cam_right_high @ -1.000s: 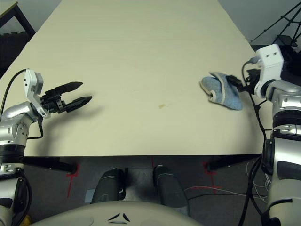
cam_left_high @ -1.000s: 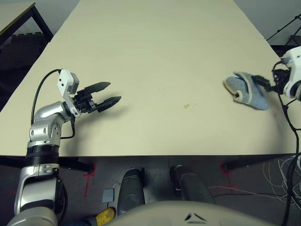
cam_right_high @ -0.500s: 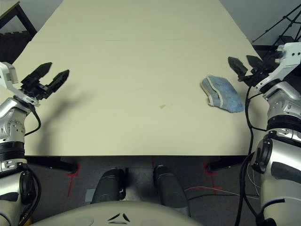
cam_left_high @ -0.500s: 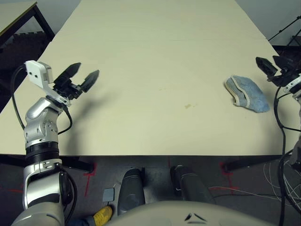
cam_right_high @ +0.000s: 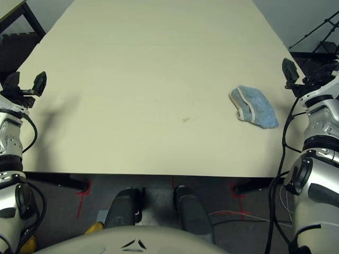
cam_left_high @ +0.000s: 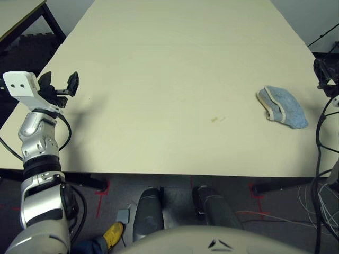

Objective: Wipe the water off the table with a rag.

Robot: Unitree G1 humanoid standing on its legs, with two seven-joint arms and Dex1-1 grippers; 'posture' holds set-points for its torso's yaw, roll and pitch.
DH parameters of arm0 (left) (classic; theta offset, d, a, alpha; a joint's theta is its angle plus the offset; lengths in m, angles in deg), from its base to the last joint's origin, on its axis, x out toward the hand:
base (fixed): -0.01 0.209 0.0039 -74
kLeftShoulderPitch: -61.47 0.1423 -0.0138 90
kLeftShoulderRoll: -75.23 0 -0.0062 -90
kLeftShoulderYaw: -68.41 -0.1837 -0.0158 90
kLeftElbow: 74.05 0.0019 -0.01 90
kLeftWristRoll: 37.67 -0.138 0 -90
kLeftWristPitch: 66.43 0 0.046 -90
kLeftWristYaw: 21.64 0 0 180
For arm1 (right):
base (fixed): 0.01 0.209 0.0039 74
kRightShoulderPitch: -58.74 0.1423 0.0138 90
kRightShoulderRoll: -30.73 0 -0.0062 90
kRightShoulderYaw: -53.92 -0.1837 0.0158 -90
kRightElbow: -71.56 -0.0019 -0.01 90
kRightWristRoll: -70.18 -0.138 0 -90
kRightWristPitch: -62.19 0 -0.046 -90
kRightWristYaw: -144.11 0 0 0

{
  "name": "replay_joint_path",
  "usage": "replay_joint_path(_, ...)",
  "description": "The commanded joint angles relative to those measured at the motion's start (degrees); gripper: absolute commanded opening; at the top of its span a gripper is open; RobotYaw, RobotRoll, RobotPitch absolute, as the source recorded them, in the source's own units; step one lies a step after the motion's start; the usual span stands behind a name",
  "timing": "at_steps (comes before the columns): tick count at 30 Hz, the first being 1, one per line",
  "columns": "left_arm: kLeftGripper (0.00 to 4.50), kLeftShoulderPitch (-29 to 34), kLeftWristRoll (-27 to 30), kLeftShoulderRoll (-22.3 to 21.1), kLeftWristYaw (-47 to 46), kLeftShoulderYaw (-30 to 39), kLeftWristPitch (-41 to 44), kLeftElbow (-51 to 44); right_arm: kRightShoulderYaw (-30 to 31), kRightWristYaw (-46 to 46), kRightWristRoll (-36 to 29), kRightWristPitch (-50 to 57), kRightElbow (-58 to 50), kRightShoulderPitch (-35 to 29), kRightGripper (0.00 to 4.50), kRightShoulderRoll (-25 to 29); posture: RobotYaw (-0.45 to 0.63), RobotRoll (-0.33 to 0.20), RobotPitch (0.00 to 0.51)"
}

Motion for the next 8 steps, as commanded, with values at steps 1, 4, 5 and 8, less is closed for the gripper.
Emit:
replay_joint_path(1, 4.50, -1.1, -1.0, -1.0, -0.4, 0.1, -1.5, 2.5, -0.4, -0.5, 0.3, -1.0, 1.0, -2.4, 4.47, 0.4, -0.05, 0.000, 0.135)
replay_joint_path(4, 4.50, -1.8, -1.2, -0.9, -0.3, -0.2, -2.0, 3.4, -0.7, -0.3, -0.1, -1.4, 0.6, -4.0, 4.47, 0.0, -0.05, 0.000, 0.135)
replay_joint_path(5, 4.50, -2.0, -1.3, -0.9, -0.3, -0.3, -2.0, 3.6, -0.8, -0.3, -0.2, -1.5, 0.5, -4.2, 4.47, 0.0, -0.06, 0.000, 0.136)
replay_joint_path(8, 4.50, -2.4, -1.5, -1.0, -0.2, -0.4, -2.2, 4.0, -0.8, -0.3, -0.3, -1.6, 0.3, -4.8, 4.47, -0.1, -0.06, 0.000, 0.136)
